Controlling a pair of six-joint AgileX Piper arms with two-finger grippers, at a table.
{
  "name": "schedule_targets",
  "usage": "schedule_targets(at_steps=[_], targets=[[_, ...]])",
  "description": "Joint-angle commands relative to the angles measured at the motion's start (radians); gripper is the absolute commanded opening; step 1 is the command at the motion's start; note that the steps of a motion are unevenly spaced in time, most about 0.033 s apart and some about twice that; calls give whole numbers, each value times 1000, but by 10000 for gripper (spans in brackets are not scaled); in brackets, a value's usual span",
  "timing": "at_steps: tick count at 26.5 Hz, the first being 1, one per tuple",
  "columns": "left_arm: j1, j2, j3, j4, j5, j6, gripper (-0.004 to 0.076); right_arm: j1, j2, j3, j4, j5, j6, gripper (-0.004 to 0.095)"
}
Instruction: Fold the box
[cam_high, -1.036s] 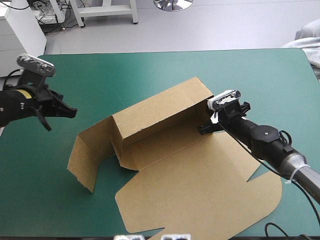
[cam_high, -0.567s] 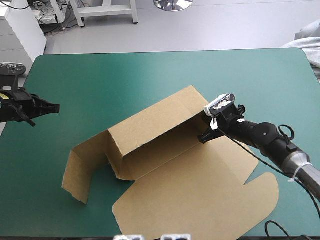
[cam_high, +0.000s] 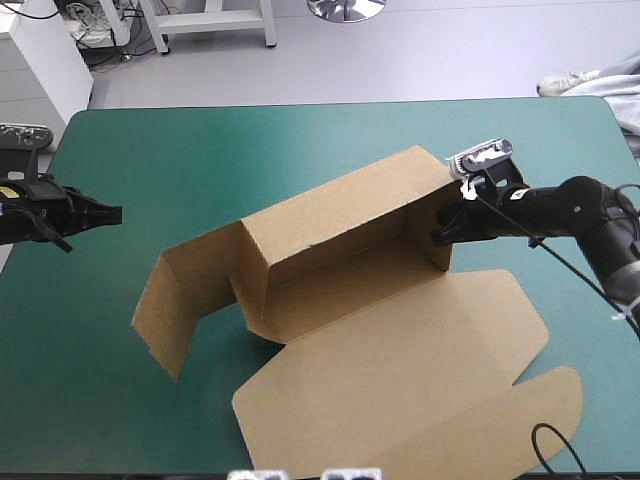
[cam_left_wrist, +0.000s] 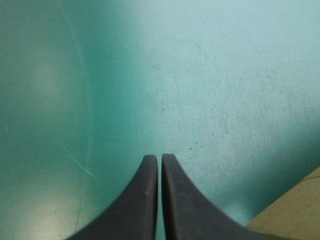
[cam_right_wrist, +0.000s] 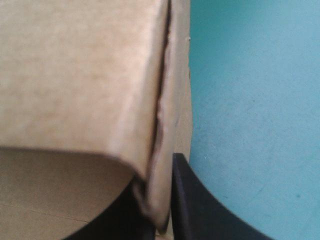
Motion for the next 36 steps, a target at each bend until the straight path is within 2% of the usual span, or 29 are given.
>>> schedule_targets(at_steps=[1, 7, 12, 15, 23, 26, 29, 30, 33, 36], targets=[[1, -21, -31, -27, -53, -7, 7, -3, 28, -119, -53, 229, 122, -17], [1, -21, -31, -27, -55, 0, 6, -3, 137, -227, -144, 349, 219, -17], [1, -21, -31, -27, -55, 0, 6, -1, 220, -271, -153, 323, 220, -17], [1, -21, -31, -27, -55, 0, 6, -1, 316, -350, -193, 325, 287, -17], [1, -21, -31, -27, -60, 0, 6, -1, 467, -499, -174, 332, 291, 8], [1, -21, -31, -29, -68, 0, 6, -1, 485, -535, -174, 327, 291, 149], [1, -21, -31, -38, -75, 0, 6, -1, 485, -557, -173, 323, 289, 387], [1, -21, -31, -38, -80, 0, 6, -1, 485, -570, -173, 326, 289, 497], [1, -21, -31, -38, -82, 0, 6, -1, 485, -612, -171, 357, 289, 692], [1, -19, -31, -38, -84, 0, 6, -1, 481, -672, -186, 399, 309, 733]])
